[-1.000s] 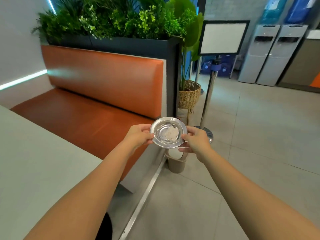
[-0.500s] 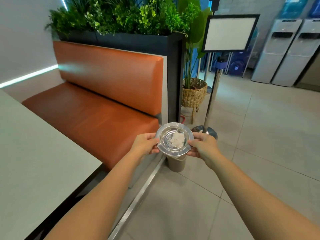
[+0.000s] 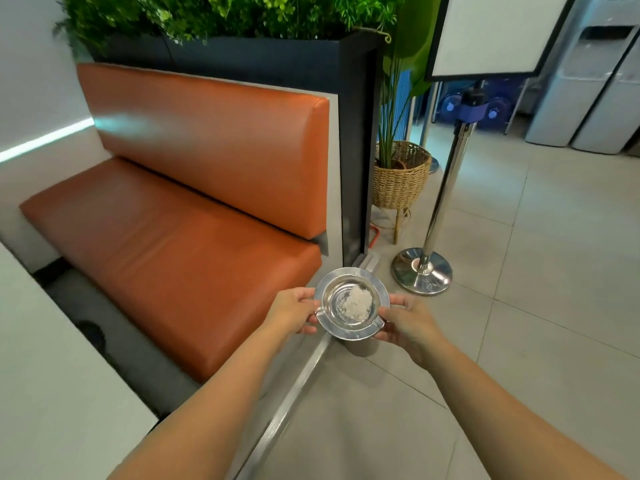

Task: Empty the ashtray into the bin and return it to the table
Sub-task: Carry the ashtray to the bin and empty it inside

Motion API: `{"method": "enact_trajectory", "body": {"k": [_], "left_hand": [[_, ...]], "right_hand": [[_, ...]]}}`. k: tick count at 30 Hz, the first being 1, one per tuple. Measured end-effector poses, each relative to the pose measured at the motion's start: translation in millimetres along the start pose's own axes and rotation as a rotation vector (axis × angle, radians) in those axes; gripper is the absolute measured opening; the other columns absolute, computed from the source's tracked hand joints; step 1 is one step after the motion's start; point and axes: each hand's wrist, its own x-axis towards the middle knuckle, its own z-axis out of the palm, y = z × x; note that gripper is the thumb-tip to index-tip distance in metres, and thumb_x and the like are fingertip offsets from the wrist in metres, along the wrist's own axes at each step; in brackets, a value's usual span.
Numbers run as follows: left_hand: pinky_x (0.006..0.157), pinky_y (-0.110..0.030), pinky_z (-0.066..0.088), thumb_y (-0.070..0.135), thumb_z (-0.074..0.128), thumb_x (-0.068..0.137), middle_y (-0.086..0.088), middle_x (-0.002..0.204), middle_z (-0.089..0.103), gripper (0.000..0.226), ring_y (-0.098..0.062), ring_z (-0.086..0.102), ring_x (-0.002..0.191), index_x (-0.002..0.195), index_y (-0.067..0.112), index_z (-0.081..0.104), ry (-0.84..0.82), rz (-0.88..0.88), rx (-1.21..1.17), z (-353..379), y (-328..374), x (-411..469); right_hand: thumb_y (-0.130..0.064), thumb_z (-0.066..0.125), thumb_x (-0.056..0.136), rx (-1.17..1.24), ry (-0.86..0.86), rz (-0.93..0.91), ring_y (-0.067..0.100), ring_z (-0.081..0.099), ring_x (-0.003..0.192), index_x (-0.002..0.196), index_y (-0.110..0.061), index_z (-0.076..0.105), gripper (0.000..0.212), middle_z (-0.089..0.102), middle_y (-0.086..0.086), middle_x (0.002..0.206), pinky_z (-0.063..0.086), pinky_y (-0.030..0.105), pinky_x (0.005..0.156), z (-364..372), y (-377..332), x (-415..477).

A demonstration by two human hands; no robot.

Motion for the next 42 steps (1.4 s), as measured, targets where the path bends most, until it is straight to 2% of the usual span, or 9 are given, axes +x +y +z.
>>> {"method": "enact_trajectory", "body": {"k": [3,14,18,21,23,26,32,37,42], "left_hand": [[0.039,-0.015,0.048,0.005,0.054,0.087,0.003,0.068,0.060,0.026,-0.007,0.052,0.052,0.110,0.011,0.064,-0.004,-0.009,0.044,7.6,1.1,42.9],[0.040,-0.014,0.049,0.005,0.053,0.087,0.003,0.067,0.060,0.029,-0.009,0.053,0.054,0.115,0.007,0.062,0.017,-0.056,0.144,42.5,-37.3,199.5],[0.053,-0.021,0.050,0.004,0.051,0.088,-0.001,0.066,0.059,0.031,-0.012,0.054,0.057,0.118,0.005,0.060,0.019,-0.114,0.191,64.6,-77.4,252.3],[0.051,-0.018,0.049,0.004,0.049,0.089,0.002,0.069,0.059,0.034,-0.012,0.055,0.061,0.122,0.006,0.057,0.015,-0.160,0.186,79.5,-104.5,280.0],[0.065,-0.026,0.054,0.007,0.049,0.089,-0.003,0.086,0.066,0.034,-0.020,0.063,0.076,0.123,0.007,0.057,0.013,-0.155,0.205,85.1,-117.6,295.5],[0.093,-0.035,0.050,0.008,0.049,0.090,-0.015,0.118,0.065,0.033,-0.029,0.061,0.108,0.122,0.008,0.058,0.040,-0.130,0.286,89.4,-130.9,322.8],[0.086,-0.018,0.040,0.015,0.053,0.089,-0.005,0.119,0.067,0.029,-0.017,0.060,0.108,0.115,0.013,0.064,0.051,0.024,0.496,103.8,-149.1,387.9],[0.090,-0.026,0.042,0.020,0.055,0.088,-0.006,0.120,0.058,0.031,-0.019,0.056,0.109,0.118,0.016,0.061,0.002,0.177,0.732,130.2,-168.2,441.5],[0.097,-0.037,0.039,0.019,0.058,0.085,-0.005,0.127,0.047,0.046,-0.024,0.042,0.120,0.129,0.019,0.046,-0.022,0.340,0.932,156.3,-192.8,481.2]], "right_hand": [[0.004,0.053,0.084,0.015,0.024,0.011,0.027,0.061,0.075,0.115,0.005,0.054,0.031,0.061,0.033,0.113,0.057,0.040,0.065,1.1,1.3,39.6],[0.005,0.053,0.083,0.094,0.083,0.098,0.026,0.062,0.065,0.106,-0.001,0.052,0.024,0.061,0.021,0.092,0.056,0.035,0.053,-5.8,46.2,195.2],[0.006,0.050,0.083,0.068,0.102,0.172,0.021,0.061,0.057,0.080,-0.011,0.056,0.018,0.062,0.012,0.074,0.053,0.028,0.047,-13.2,87.1,245.5],[0.006,0.050,0.082,0.068,0.137,0.217,0.022,0.059,0.060,0.080,-0.011,0.055,0.018,0.059,0.011,0.072,0.054,0.028,0.049,-18.2,112.9,274.5],[0.006,0.050,0.083,0.070,0.149,0.232,0.022,0.058,0.059,0.084,-0.009,0.055,0.016,0.058,0.010,0.071,0.055,0.028,0.048,-19.5,125.5,292.3],[0.006,0.050,0.083,0.083,0.170,0.238,0.021,0.057,0.058,0.087,-0.009,0.054,0.016,0.058,0.009,0.071,0.056,0.030,0.053,-18.7,140.8,317.9],[0.006,0.051,0.084,0.109,0.229,0.244,0.026,0.060,0.065,0.090,-0.008,0.053,0.015,0.060,0.012,0.079,0.056,0.033,0.053,-15.8,175.9,372.4],[0.007,0.053,0.083,0.134,0.260,0.234,0.027,0.060,0.061,0.086,-0.007,0.053,0.015,0.060,0.015,0.081,0.055,0.028,0.040,-20.2,215.1,408.1],[0.006,0.052,0.083,0.113,0.273,0.207,0.026,0.060,0.061,0.079,-0.012,0.053,0.019,0.062,0.013,0.081,0.053,0.027,0.041,-25.4,253.7,430.4]]}}
